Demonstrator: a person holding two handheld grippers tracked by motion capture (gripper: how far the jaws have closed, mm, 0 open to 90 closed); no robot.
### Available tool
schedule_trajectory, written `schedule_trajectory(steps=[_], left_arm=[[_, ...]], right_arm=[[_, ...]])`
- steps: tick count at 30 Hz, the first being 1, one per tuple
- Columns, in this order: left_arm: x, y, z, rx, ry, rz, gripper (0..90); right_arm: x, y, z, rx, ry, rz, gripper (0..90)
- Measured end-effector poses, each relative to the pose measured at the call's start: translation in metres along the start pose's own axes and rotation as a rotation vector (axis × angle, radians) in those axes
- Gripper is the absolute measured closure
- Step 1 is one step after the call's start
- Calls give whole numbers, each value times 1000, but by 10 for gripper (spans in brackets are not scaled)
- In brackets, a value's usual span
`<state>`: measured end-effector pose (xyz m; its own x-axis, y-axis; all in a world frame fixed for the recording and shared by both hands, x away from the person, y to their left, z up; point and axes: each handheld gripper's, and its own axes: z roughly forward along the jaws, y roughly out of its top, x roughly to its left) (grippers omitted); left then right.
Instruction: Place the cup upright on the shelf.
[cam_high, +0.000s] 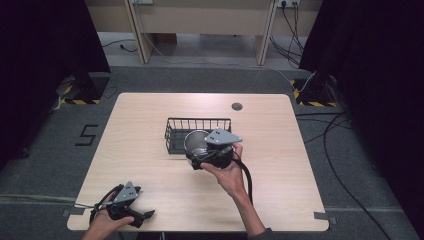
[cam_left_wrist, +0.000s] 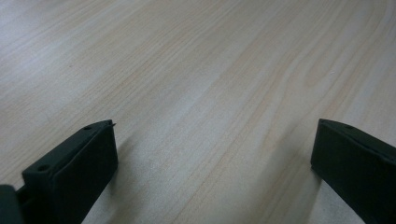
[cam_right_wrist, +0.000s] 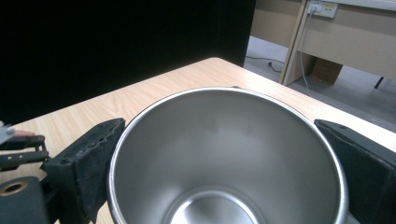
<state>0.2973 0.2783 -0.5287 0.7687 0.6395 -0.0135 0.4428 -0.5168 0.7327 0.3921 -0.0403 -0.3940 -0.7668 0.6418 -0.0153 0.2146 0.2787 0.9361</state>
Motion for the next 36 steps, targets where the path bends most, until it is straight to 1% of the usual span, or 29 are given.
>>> schedule_trajectory(steps=[4,11,13,15,17,20,21,23,29,34,36], left_arm=[[0,0,0,1,-1,0,0],[0,0,0,4,-3,0,0],[0,0,0,5,-3,1,0],[0,0,-1,6,-2,4,0],[0,0,-1,6,-3,4,0],[0,0,-1,5,-2,4,0],[0,0,-1,5,-2,4,0],[0,0,-1,6,-2,4,0],[0,0,0,4,-1,4,0],[0,0,-1,5,-2,4,0],[0,0,0,4,-2,5,0]], right_arm=[[-7,12,2,8,-7,4,62],[-18,34,9,21,-35,-11,62],[-19,37,10,22,-37,-12,62],[-24,43,13,27,-43,0,62],[-25,44,14,27,-46,4,62],[-28,51,19,29,-59,-1,62],[-31,55,23,32,-61,5,62],[-32,57,25,31,-64,6,62],[-41,63,44,48,-84,13,62],[-49,64,56,56,-94,16,62],[-53,63,62,70,-102,20,62]])
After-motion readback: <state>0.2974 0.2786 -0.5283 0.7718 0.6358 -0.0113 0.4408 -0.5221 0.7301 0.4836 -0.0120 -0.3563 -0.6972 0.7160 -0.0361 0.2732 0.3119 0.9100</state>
